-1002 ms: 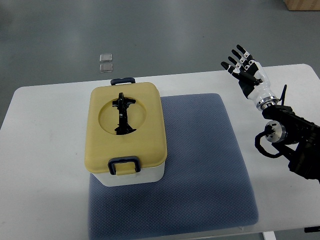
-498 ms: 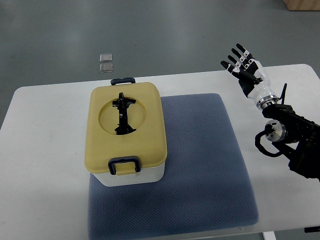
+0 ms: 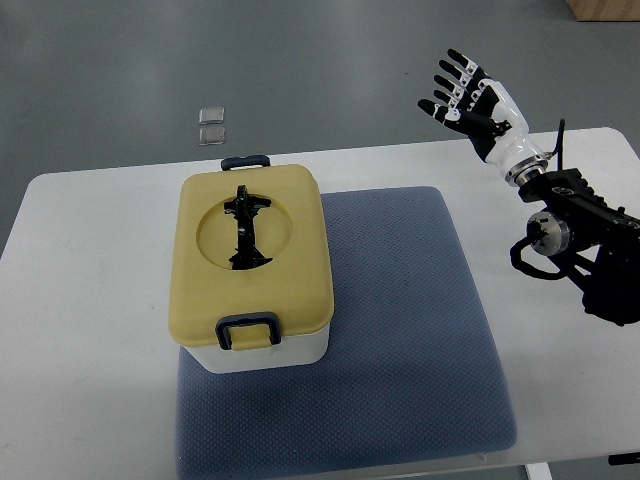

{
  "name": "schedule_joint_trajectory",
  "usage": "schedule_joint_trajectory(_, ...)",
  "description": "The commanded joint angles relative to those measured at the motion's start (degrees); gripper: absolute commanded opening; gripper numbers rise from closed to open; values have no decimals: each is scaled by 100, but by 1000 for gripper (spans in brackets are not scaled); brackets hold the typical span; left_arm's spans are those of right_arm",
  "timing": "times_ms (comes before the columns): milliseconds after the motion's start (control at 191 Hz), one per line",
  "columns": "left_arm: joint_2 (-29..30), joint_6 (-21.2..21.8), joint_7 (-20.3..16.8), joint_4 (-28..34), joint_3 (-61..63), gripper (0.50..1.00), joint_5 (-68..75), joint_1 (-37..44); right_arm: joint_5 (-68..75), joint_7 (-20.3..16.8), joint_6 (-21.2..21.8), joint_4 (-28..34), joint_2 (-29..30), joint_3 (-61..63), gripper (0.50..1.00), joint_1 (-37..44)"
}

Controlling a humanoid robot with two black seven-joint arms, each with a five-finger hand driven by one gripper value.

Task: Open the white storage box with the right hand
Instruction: 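Swing the right hand over the box toward the black lid handle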

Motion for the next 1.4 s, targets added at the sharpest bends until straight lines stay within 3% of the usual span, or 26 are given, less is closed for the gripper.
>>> schedule_joint_trajectory(0,0,-1,0,0,0,1000,0,-7,-1149,17,158,142,-80,-120,930,335)
schedule_joint_trajectory(178,0,-1,0,0,0,1000,0,2,-2847,61,457,265,-168,-155,930,925)
schedule_joint_trajectory(273,0,-1,0,0,0,1000,0,2,-3795,61,931,625,-194,-243,930,1399)
schedule_joint_trajectory(540,0,-1,0,0,0,1000,0,2,-5887,177,1713,1398,-141,-989,928,2506)
schedule_joint_trajectory(703,0,-1,0,0,0,1000,0,2,-6160,175,1758,2040,-141,-1895,926,3113)
schedule_joint_trajectory(960,0,-1,0,0,0,1000,0,2,-6415,158,1749,2058,70,-2501,899,3913)
schedule_joint_trajectory(1274,0,-1,0,0,0,1000,0,-7,-7329,140,1599,2005,500,-2581,881,3860)
schedule_joint_trajectory(1395,0,-1,0,0,0,1000,0,2,-7628,131,1512,1996,553,-2589,846,3729)
